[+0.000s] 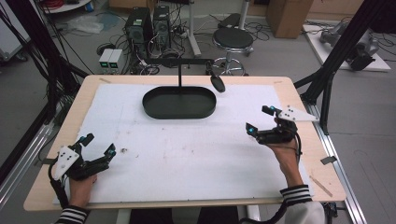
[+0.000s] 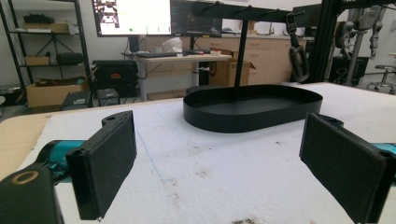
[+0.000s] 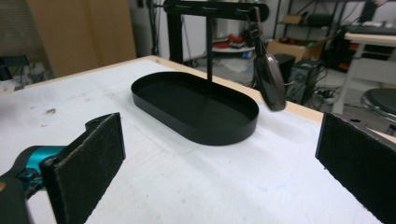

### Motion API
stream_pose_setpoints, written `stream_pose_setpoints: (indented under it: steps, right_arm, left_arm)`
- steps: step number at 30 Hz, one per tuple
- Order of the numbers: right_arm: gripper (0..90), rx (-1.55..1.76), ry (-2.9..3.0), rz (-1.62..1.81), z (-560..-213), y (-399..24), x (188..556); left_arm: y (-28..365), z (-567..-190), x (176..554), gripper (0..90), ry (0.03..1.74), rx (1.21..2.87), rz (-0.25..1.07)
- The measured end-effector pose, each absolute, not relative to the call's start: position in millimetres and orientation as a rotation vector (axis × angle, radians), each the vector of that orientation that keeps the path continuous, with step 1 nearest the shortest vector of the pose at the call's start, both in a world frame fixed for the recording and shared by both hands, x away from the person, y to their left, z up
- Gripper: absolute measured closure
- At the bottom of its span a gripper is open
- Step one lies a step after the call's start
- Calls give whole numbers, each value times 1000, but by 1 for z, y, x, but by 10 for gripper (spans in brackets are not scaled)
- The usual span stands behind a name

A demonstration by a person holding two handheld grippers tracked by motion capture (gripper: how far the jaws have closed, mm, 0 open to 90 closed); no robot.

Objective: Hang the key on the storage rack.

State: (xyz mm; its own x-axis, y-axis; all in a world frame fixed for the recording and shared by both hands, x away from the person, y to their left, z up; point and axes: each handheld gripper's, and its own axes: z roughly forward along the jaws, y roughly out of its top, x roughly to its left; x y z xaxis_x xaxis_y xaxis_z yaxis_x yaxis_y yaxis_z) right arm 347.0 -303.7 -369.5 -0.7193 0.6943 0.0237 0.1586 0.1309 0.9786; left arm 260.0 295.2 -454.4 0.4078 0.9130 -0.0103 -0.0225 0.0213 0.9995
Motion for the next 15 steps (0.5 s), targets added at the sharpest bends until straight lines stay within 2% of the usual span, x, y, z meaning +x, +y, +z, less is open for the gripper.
stream_pose_setpoints:
  steps: [8, 15]
  right_arm:
    - [3, 837, 1773, 1688, -416, -326, 317]
    - [3, 861, 1744, 1614, -433, -324, 313]
  left_arm:
    - [295, -455, 260, 114, 881, 1346, 900]
    - [295, -455, 259, 114, 879, 1341, 900]
